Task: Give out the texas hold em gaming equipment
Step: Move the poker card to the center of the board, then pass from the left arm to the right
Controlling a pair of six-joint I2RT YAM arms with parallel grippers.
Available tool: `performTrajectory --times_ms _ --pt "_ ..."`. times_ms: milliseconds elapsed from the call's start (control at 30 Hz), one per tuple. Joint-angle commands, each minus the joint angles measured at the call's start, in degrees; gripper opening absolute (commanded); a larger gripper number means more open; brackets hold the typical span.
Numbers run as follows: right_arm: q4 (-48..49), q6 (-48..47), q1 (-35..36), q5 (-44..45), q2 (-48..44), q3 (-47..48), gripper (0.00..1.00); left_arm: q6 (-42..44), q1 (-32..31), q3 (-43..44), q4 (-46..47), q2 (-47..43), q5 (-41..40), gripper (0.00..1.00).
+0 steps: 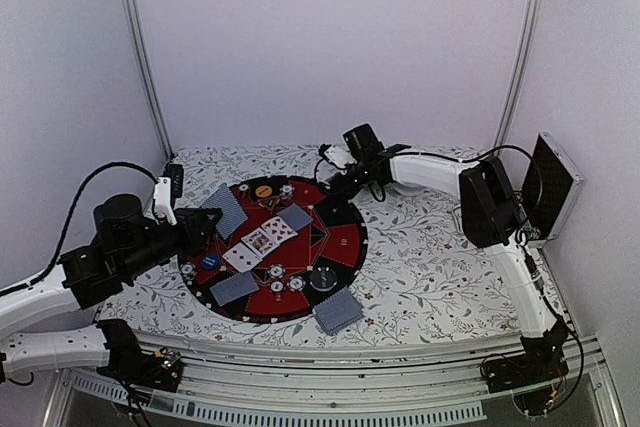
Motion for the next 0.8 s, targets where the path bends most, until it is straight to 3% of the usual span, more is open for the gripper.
performTrajectory --times_ms 0,67,267,433,567,767 --pt "3.9 3.1 1.2 -12.4 -15.9 -5.1 0.71 1.4 0.7 0.7 2.5 0.4 2.8 0.00" --pt "7.4 3.8 2.4 -20.6 -21.7 -12.2 0.78 1.7 0.7 0.6 3.8 0.4 4.2 0.00" --pt "25.5 11.3 7.5 -46.6 -35.1 -31.4 0.82 1.8 0.6 0.3 7.4 -0.5 9.0 0.00" --pt "35.4 22.9 11.5 -54.0 -34.3 -34.4 0.86 0.9 0.5 0.0 9.8 -2.0 12.2 0.00" --pt "37.3 25.7 13.8 -54.8 -31.7 -33.0 0.74 0.2 0.5 -1.0 12.8 -3.3 14.8 0.00" --pt "40.9 31.7 14.6 -65.0 -27.4 -29.6 0.48 0.0 0.5 -1.5 13.6 -3.2 15.3 0.00"
